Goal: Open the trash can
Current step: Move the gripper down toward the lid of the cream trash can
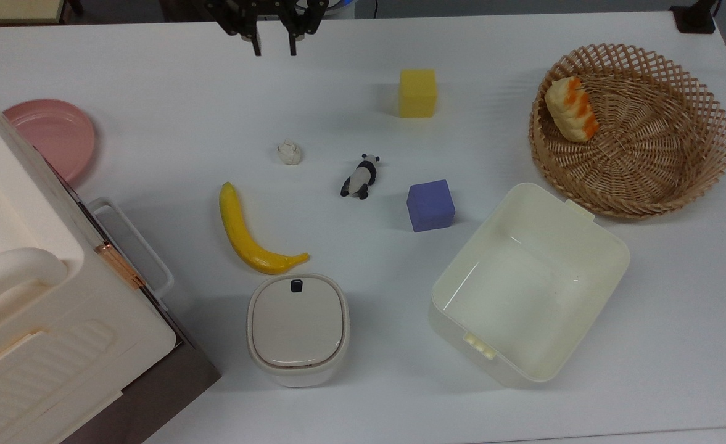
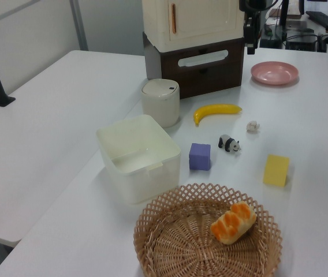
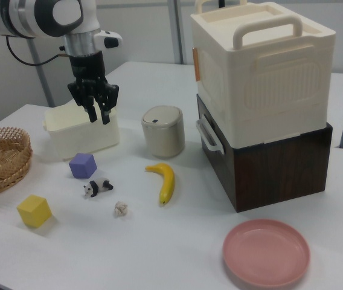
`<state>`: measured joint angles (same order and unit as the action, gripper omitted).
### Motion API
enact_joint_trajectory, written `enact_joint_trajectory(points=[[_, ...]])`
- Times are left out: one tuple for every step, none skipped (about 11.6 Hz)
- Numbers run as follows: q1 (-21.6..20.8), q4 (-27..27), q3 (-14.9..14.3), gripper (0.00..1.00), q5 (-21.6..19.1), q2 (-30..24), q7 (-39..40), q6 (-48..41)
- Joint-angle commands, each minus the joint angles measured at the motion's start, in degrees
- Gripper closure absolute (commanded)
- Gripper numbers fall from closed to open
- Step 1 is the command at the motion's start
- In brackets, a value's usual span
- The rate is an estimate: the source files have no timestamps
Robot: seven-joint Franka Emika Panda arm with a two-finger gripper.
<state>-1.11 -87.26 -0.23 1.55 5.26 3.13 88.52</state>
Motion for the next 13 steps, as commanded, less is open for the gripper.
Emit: enact_joint_trajectory(points=[[-0.82, -0.71, -0.21, 1.0, 0.48, -0.69, 0.92, -0.01], [-0.82, -0.71, -0.21, 1.0, 0.3, -0.61, 0.92, 0.42], [-0.82, -0.63, -0.3, 1.0, 0.13, -0.43, 1.0, 1.65], [-0.82, 0.07, -0.3, 1.0, -0.22, 0.27, 0.92, 4.44], [-0.74, 0.95, -0.3, 1.0, -0.31, 1.84, 0.92, 6.12], [-0.65, 2.52, -0.22, 1.0, -0.49, 3.42, 0.92, 8.66], [-0.65, 4.19, -0.3, 1.0, -0.49, 5.26, 0.57, 12.34], [-0.65, 5.08, -0.3, 1.0, -0.49, 6.5, 0.39, 15.08], [-0.74, 6.04, -0.39, 1.0, -1.01, 8.08, -0.05, 19.46], [-0.82, 7.01, -0.74, 1.0, -1.71, 9.75, -0.23, 23.76], [-2.13, 8.06, -1.09, 1.0, -1.81, 11.85, -0.31, 27.2], [-2.58, 8.86, -1.18, 1.0, -1.81, 13.7, -0.49, 30.8], [-2.67, 8.87, -1.18, 1.0, -1.81, 15.55, -2.23, 35.1]])
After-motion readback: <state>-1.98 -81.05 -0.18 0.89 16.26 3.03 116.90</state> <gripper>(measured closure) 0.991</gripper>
